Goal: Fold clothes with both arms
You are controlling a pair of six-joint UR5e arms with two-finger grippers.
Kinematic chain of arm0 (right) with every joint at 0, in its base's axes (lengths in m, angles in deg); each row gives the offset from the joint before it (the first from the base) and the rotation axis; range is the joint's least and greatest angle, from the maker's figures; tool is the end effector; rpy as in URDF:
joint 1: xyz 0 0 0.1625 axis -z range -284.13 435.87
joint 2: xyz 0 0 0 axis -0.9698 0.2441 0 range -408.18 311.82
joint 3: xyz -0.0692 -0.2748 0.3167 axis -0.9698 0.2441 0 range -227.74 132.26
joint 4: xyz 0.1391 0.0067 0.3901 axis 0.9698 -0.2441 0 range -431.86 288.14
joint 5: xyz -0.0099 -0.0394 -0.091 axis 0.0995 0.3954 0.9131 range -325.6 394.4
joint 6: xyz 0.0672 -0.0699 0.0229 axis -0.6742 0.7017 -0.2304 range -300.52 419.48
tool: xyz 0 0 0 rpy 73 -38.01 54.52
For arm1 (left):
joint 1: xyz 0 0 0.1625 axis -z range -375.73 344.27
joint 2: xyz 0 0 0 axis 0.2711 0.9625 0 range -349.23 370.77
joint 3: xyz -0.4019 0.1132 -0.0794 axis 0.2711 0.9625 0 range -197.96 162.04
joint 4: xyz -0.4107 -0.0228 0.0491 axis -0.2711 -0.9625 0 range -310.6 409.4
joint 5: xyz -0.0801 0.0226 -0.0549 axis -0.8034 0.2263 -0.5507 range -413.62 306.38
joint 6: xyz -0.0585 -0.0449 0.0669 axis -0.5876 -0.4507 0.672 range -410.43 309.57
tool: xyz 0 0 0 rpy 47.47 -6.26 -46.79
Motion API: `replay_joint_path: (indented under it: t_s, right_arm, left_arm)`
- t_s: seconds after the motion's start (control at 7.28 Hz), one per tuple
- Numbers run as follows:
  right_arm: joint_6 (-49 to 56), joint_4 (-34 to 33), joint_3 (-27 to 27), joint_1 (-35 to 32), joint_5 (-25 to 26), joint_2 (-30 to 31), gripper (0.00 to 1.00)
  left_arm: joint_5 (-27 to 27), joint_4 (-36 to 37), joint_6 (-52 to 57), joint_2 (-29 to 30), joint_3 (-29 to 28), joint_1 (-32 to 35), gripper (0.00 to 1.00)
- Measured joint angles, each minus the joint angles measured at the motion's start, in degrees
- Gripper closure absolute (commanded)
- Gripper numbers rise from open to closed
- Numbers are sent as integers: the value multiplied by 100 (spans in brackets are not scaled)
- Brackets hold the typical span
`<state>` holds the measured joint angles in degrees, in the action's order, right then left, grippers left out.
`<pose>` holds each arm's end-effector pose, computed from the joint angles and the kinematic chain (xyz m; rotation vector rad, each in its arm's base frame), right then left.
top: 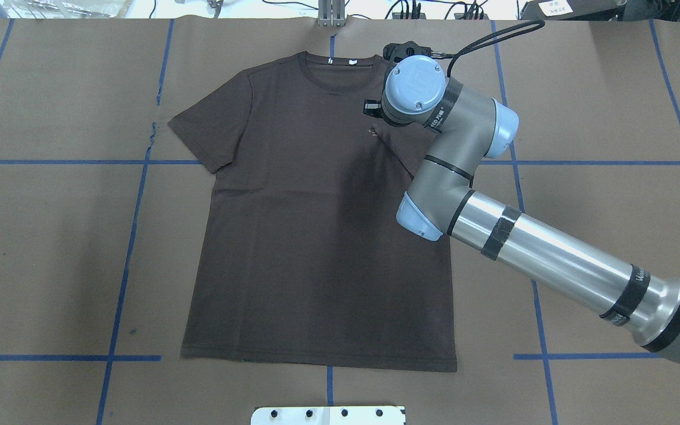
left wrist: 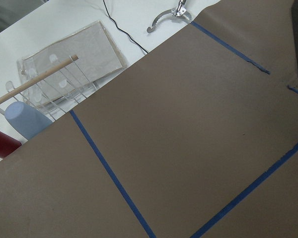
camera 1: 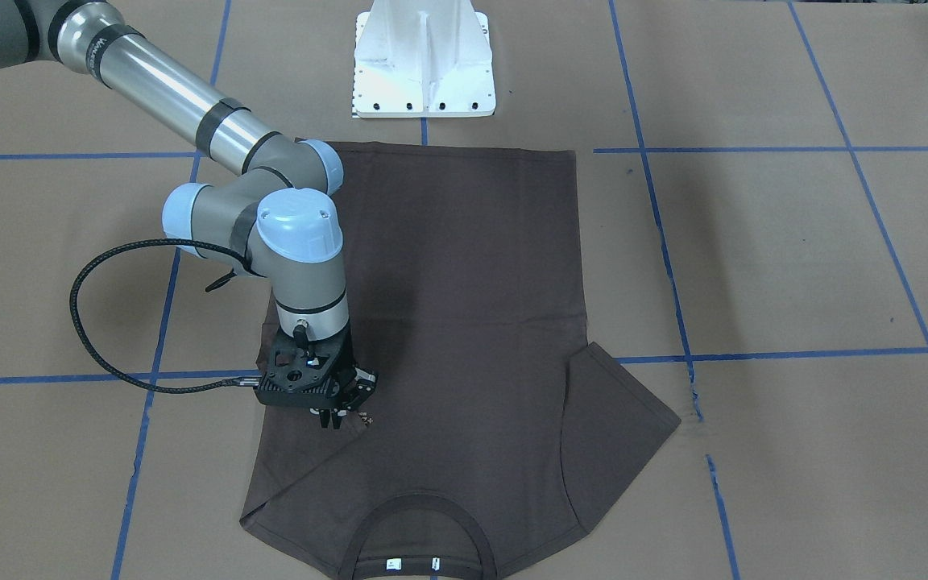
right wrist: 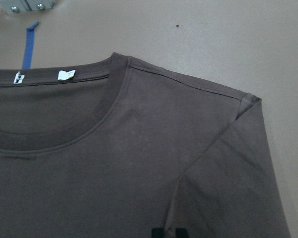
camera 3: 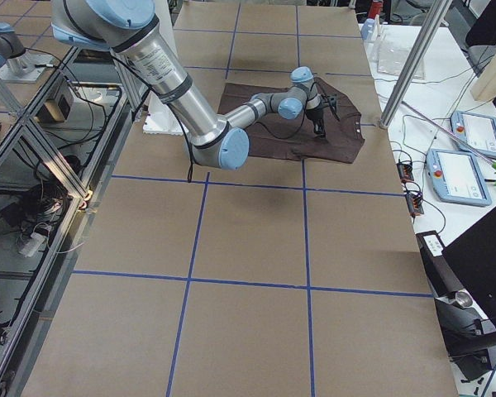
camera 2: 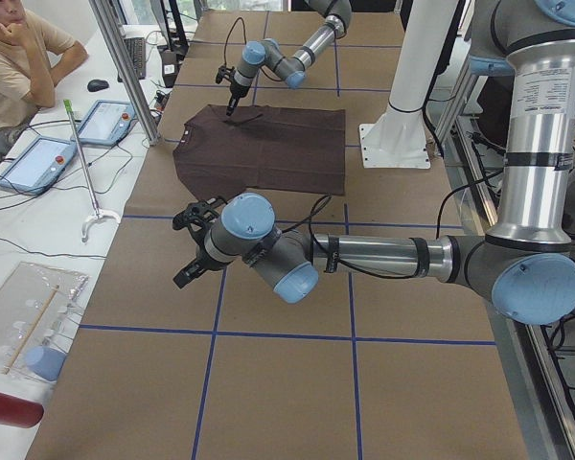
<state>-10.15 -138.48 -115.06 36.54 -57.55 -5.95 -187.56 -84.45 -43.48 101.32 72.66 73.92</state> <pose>-0.5446 -0.6142 0.2732 0.3948 -0.7525 0.2966 -0.0610 -0.5178 0.5596 0.7897 0.6849 0.4165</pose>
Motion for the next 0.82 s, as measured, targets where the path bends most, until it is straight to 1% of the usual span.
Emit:
replay_joint_path:
  t_s: [0.14, 0.27, 0.41, 0.55, 0.82]
  right_arm:
    - [133, 0, -1, -40, -63, -55, 0]
    - [439, -8, -24, -213, -399, -87, 0]
    - [813, -23, -112, -508, -983, -4, 0]
    - [1213, -23, -352, -842, -1540, 286, 0]
    - [2119, -31, -1045, -1525, -2362, 1117, 0]
  left_arm:
    - [-2, -3, -50, 6, -4, 0, 0]
    - [-6, -79, -173, 18, -5, -6, 0]
    - [-8, -302, -343, 34, -21, -66, 0]
    - [-9, -505, -789, 105, -63, -243, 0]
    - [88, -737, -2818, 454, -107, -891, 0]
